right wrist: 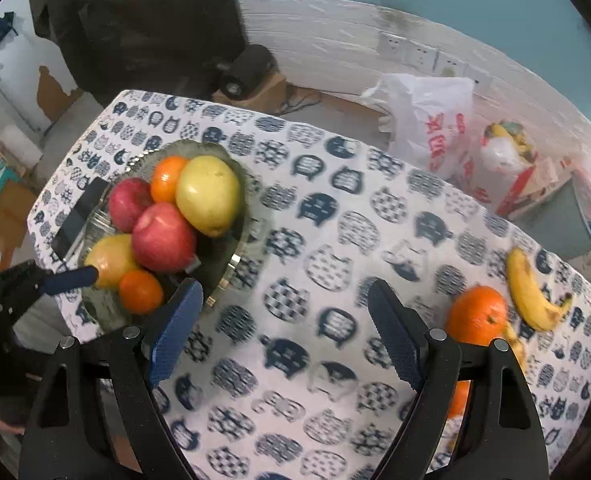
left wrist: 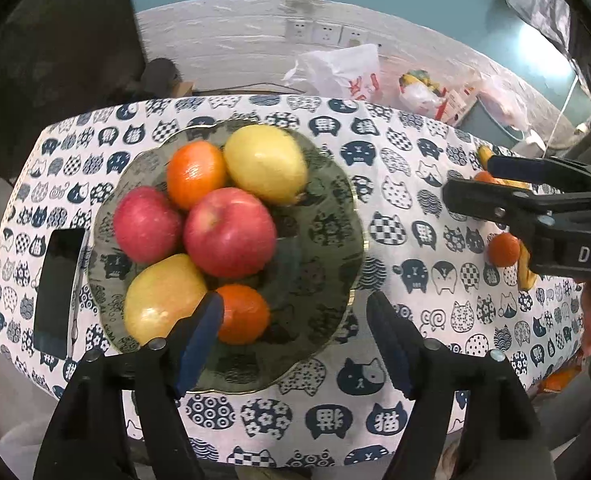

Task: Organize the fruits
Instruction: 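Move both open tools back to the remaining fruit on the cloth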

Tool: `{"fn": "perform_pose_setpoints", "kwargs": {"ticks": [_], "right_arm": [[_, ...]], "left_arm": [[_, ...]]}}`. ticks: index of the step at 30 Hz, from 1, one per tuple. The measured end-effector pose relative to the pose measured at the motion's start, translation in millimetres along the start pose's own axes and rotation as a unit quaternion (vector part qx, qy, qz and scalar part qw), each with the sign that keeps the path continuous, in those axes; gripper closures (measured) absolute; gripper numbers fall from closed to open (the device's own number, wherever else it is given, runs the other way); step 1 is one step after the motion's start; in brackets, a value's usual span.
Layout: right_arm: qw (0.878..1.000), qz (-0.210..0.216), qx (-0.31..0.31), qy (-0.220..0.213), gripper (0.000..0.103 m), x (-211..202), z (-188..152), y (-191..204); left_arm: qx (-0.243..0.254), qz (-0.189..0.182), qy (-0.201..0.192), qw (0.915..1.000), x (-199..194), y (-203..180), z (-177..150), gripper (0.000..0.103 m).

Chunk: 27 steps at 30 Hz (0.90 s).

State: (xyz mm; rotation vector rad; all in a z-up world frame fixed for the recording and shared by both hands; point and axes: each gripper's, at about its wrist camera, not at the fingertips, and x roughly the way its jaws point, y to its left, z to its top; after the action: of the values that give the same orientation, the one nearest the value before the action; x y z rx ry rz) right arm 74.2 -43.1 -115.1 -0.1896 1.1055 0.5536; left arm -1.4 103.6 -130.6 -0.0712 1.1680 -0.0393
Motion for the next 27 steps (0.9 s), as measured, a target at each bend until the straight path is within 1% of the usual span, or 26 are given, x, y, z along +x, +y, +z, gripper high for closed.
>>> {"fn": "perform_pose_setpoints", "kwargs": {"ticks": [2, 10, 14, 15, 17, 19, 20, 21, 24, 27], "right_arm": [[1.0, -0.01, 0.001, 0.002, 0.019, -6, -6, -9], [0.999, -0.034, 0.02, 0.008, 0.019, -24, -29, -48], [0.998, -0.044, 0.038, 0.016, 0.019, -30, -45, -75], [0.998, -0.044, 0.038, 0.016, 0.019, -30, -45, -75], [0.997, -0.055, 0.044, 0.031, 0.019, -28, -55, -89], [0.997, -0.057, 0.046, 0.036, 0.019, -26, -59, -93], [0.996, -0.059, 0.052, 0.048, 0.019, -21, -66, -103], [0.996, -0.059, 0.052, 0.048, 0.019, -21, -66, -103], [0.994, -0.058, 0.061, 0.068, 0.019, -5, -79, -118], [0.993, -0.054, 0.068, 0.078, 0.019, 4, -85, -125]], "left_arm": [[0.012, 0.004, 0.0, 0.9999, 1, -11, 2, 0.024], [0.056, 0.01, 0.003, 0.9984, 5, -52, 8, 0.023], [0.083, 0.016, 0.005, 0.9964, 10, -74, 9, 0.023], [0.089, 0.017, 0.006, 0.9959, 11, -78, 9, 0.023], [0.103, 0.02, 0.008, 0.9945, 15, -89, 10, 0.023], [0.113, 0.022, 0.012, 0.9933, 19, -97, 11, 0.023], [0.118, 0.023, 0.014, 0.9926, 21, -102, 11, 0.023], [0.122, 0.023, 0.016, 0.9921, 23, -106, 11, 0.023], [0.136, 0.025, 0.024, 0.9901, 30, -116, 11, 0.023], [0.143, 0.027, 0.036, 0.9887, 39, -122, 10, 0.023]]}}
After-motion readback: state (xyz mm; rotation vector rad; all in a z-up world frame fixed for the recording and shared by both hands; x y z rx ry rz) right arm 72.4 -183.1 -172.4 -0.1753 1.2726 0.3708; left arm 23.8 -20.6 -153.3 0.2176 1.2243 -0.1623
